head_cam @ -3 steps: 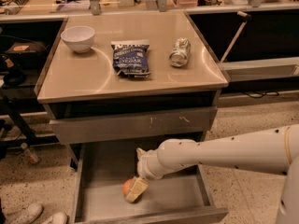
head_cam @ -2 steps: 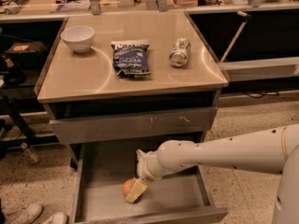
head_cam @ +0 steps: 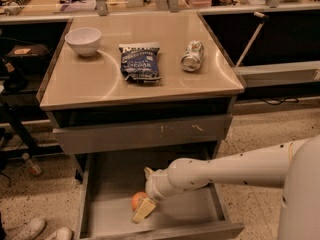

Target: Pick orange from middle drawer and place on counter

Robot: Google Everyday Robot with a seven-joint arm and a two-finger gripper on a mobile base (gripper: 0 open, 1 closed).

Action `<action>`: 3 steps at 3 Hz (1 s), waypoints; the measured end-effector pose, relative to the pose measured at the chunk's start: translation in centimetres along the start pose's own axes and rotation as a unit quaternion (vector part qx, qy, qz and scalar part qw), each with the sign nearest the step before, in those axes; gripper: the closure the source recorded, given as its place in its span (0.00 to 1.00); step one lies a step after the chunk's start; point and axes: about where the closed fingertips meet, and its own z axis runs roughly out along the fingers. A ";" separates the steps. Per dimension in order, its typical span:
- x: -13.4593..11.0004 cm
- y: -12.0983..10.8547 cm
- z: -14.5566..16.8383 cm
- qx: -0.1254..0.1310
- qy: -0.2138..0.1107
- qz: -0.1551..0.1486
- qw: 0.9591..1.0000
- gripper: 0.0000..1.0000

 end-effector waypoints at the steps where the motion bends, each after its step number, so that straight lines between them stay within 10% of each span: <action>1: 1.6 -0.5 3.1 -0.005 -0.023 0.002 1.000 0.00; 3: 4.4 -0.1 7.4 -0.017 -0.044 0.020 0.999 0.00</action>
Offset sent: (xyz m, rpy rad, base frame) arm 0.0122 0.0110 -0.0941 0.1145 0.0162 -0.0119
